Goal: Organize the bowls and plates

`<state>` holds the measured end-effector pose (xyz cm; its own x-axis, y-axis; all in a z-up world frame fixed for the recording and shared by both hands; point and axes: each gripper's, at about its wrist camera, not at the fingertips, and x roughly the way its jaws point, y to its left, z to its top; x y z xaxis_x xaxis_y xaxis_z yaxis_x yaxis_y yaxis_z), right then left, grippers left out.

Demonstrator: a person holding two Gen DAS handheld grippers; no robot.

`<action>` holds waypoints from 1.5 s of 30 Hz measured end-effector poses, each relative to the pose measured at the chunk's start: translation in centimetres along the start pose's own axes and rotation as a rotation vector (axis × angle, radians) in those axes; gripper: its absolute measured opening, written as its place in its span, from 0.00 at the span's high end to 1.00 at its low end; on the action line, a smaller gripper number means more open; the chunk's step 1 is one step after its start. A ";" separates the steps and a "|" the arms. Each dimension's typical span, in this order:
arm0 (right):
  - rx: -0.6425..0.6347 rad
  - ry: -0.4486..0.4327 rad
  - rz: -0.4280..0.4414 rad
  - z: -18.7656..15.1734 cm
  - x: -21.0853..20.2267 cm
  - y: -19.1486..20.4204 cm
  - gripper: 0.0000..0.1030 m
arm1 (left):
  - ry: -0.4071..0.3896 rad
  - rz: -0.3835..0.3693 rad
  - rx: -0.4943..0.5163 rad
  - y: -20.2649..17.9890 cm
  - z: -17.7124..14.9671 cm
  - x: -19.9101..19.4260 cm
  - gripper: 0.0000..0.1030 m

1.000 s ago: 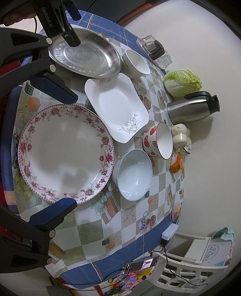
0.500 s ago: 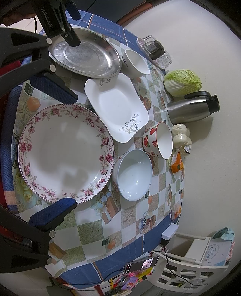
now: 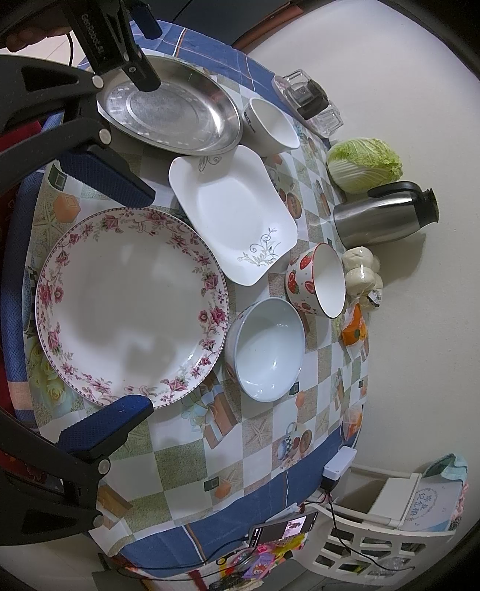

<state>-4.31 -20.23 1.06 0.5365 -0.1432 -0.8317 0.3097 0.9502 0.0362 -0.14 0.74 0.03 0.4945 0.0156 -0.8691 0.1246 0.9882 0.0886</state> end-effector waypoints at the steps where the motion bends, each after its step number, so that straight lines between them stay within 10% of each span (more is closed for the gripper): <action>1: 0.000 0.000 0.000 0.0 0.0 0.0 0.00 | 0.000 0.000 0.000 0.0 0.0 0.0 0.00; 26: -0.003 0.007 0.000 0.0 0.3 0.2 0.00 | 0.003 -0.001 -0.006 0.4 0.1 0.1 0.00; 45: -0.102 0.017 0.269 0.4 3.6 6.5 0.00 | -0.145 0.028 -0.376 12.0 -0.7 3.1 0.00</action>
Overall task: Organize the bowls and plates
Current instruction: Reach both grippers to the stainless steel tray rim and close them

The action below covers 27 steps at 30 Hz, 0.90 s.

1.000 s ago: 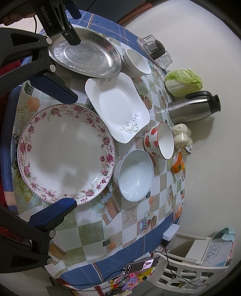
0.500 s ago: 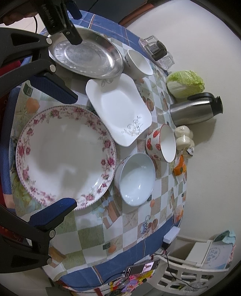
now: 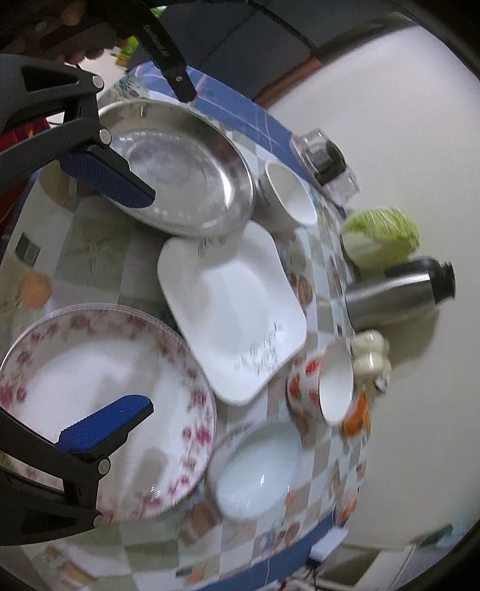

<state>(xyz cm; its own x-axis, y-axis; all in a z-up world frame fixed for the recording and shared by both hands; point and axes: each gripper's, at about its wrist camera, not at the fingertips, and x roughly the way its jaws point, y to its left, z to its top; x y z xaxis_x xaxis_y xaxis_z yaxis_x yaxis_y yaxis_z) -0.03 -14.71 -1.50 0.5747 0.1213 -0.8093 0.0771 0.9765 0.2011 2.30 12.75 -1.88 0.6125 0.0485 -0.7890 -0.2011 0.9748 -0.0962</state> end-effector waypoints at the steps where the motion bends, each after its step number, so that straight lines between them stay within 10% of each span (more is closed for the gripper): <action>1: -0.005 0.007 0.012 0.0 0.3 0.2 0.00 | -0.002 0.005 -0.004 0.2 0.0 0.3 0.00; 10: -0.064 0.070 0.112 -0.3 3.0 2.6 0.28 | 0.077 0.027 -0.018 1.5 -0.3 3.3 0.03; 18: -0.075 0.152 0.175 -0.8 5.5 3.5 0.65 | 0.138 0.018 -0.050 2.8 -0.9 5.4 0.35; 27: -0.074 0.194 0.210 -0.4 8.1 4.2 0.77 | 0.204 0.013 -0.071 3.3 -1.4 7.5 0.70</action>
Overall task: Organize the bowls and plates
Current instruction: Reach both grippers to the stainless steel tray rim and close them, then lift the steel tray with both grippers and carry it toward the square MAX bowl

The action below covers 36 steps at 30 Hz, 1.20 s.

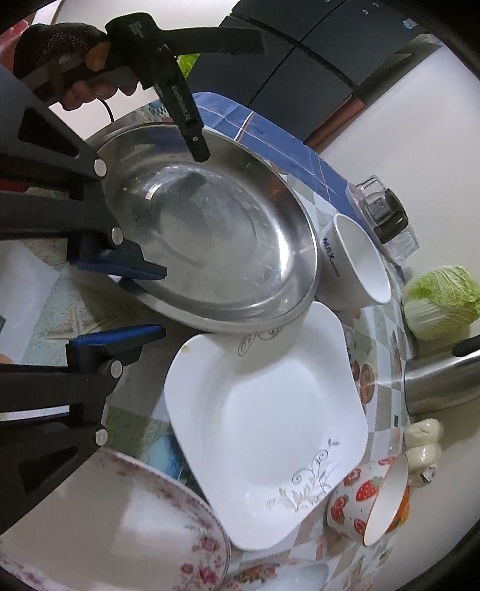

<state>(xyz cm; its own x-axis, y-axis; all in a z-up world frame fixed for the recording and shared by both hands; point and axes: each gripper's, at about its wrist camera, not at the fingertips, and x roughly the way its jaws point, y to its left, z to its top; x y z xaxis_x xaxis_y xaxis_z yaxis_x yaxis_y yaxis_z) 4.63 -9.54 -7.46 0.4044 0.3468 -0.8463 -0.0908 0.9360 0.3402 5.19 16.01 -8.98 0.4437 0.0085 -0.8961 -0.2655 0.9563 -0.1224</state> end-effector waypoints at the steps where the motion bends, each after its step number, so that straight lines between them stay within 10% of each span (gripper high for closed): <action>1: -0.003 0.006 0.000 0.1 0.3 0.1 0.77 | -0.010 0.006 0.001 0.1 0.0 0.0 0.73; 24: -0.100 -0.064 0.048 0.4 -2.7 1.3 0.80 | -0.117 0.010 0.004 -0.6 -0.2 -6.7 0.77; 36: -0.016 -0.172 0.074 1.8 -6.4 -2.1 0.79 | -0.182 0.024 0.118 -7.7 2.5 -10.3 0.77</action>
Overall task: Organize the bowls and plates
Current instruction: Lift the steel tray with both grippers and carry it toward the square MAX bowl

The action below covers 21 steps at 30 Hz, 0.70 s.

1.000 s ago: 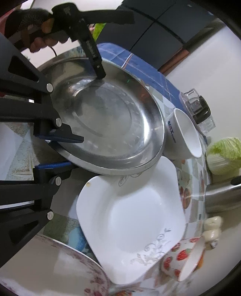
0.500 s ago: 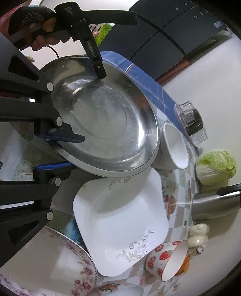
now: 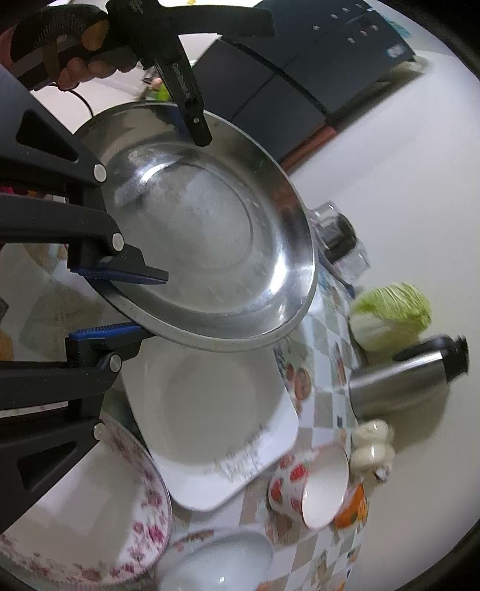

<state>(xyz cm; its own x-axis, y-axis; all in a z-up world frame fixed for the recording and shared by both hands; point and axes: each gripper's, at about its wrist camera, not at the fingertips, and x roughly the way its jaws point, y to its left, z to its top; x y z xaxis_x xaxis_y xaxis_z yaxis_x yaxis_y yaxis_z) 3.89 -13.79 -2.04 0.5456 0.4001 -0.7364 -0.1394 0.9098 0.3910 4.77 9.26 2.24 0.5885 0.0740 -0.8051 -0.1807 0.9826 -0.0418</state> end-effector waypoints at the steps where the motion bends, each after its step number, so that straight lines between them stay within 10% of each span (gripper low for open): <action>1: 0.009 -0.007 -0.004 0.2 -0.3 -0.4 0.79 | -0.001 -0.003 0.012 -0.7 0.2 0.0 0.77; 21: 0.213 -0.112 -0.157 2.2 -3.4 -9.9 0.79 | 0.104 -0.089 0.109 -11.0 0.9 5.0 0.77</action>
<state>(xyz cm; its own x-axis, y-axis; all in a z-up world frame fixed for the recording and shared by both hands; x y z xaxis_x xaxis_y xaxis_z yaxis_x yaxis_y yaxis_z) 5.27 -24.45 -2.18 0.6364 0.2311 -0.7360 0.1241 0.9110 0.3933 10.44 -1.02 -0.81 0.5125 -0.0266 -0.8583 -0.0414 0.9976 -0.0556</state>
